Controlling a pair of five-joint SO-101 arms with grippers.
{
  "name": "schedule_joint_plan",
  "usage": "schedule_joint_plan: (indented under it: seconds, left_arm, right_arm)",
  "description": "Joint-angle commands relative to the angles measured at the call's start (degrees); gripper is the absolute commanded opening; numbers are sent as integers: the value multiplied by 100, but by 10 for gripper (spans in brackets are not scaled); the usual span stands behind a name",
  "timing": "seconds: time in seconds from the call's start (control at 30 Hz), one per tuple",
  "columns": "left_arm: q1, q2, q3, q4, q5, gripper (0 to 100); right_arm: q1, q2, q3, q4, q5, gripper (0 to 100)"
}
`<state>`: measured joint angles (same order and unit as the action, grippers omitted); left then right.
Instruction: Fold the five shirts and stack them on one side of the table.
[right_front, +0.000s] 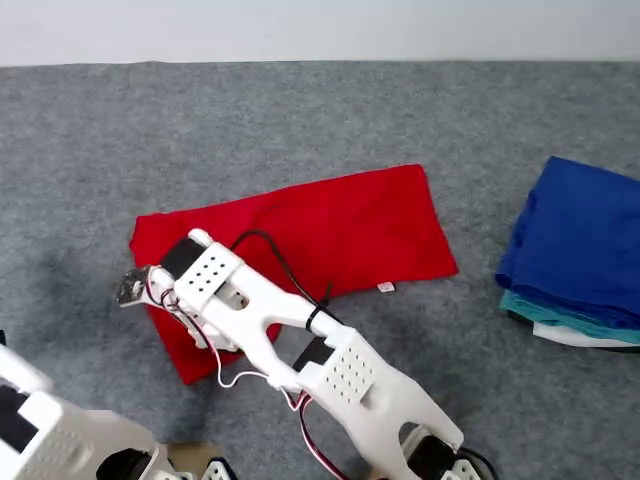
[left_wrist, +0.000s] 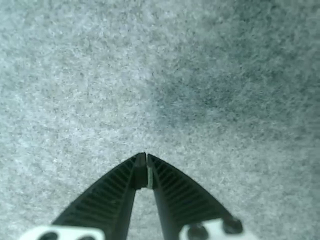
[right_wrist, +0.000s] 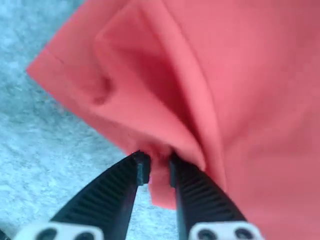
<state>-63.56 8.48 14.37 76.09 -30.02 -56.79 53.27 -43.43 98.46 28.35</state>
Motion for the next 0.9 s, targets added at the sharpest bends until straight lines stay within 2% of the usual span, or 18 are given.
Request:
schedule_joint_plan:
  seconds: [0.0, 0.37, 0.7, 0.87]
  left_arm:
    - [18, -35, -13, -44, -35, 6]
    - [35, -35, -13, -53, -35, 6]
    - [62, -35, -13, -62, -35, 6]
    - [141, -35, -13, -62, -35, 6]
  right_arm:
    - [84, 31, -105, -189, -26, 13]
    - [690, -75, -1723, 453, 220, 10]
    - [1235, -259, -1820, 338, 668, 10]
    - [1613, -259, -1811, -119, 774, 10]
